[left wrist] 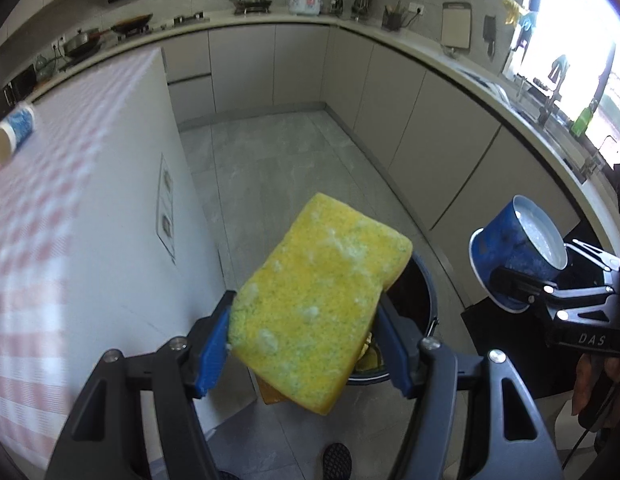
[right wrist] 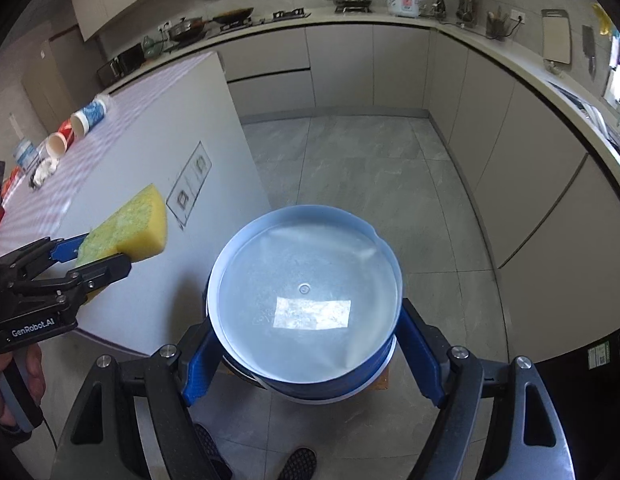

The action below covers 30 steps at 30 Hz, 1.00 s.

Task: Collect trash
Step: 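Carry the blue cup and yellow sponge with both tools over the trash bin, then open both tools to drop the cup and sponge into the bin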

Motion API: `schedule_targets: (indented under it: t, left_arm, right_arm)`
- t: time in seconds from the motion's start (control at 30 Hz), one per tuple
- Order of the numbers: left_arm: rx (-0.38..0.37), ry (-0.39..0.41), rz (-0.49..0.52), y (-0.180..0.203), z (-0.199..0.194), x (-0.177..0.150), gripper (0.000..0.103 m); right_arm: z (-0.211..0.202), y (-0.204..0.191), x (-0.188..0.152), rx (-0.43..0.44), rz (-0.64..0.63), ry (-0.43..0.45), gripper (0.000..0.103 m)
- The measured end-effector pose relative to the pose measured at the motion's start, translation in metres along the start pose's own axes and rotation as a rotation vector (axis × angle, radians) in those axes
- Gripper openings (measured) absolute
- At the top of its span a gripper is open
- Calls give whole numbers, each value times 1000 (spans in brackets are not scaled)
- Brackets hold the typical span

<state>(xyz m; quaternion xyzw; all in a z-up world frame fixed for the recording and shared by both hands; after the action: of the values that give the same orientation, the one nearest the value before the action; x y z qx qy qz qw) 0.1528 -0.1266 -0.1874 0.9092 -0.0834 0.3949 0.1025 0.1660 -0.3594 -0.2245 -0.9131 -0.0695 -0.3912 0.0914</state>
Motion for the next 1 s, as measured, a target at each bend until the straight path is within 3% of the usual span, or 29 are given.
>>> schedule_targets:
  t: [0.37,0.47,0.5,0.53,0.57,0.67,1.0]
  left_arm:
    - [-11,-133,-7,16,58,-34,68]
    - [-51,-179,-34,17,74,-39,76]
    - [-23,-195,-42,15,80,-41,80]
    - [-9,-196,-44,14,82,-41,81]
    - [-11,-189,-42,15,84,-39,83]
    - [11,-167,-8,20,80,-38,91]
    - [87,-108,0,21,63,-27,98]
  right_arm:
    - [82,-8,-48,111,-204,-156,82]
    - [103,-12,-55,143,-278,-202,83]
    - [112,-13,-57,129,-313,-220,88]
    - [121,-9,-62,96,-346,-239,103]
    - [125,-5,-63,81,-350,-247,103]
    - [128,19,-61,71,-265,-243,103]
    - [105,64,-40,-53,-81,-168,103]
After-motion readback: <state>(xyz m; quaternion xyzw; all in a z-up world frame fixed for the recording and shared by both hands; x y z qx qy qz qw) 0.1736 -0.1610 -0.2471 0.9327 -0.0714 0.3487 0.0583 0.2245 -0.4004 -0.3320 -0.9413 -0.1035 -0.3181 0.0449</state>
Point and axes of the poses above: each gripper's, at about its wrist camera, not at the fingertips, and z roughly the way its jaws point, y to its right, x to its top, the point moved 3 cm from there along z, roughly the way its jaws point, and after that the axes turned 14 degrees about y, right-handed, at the moved point
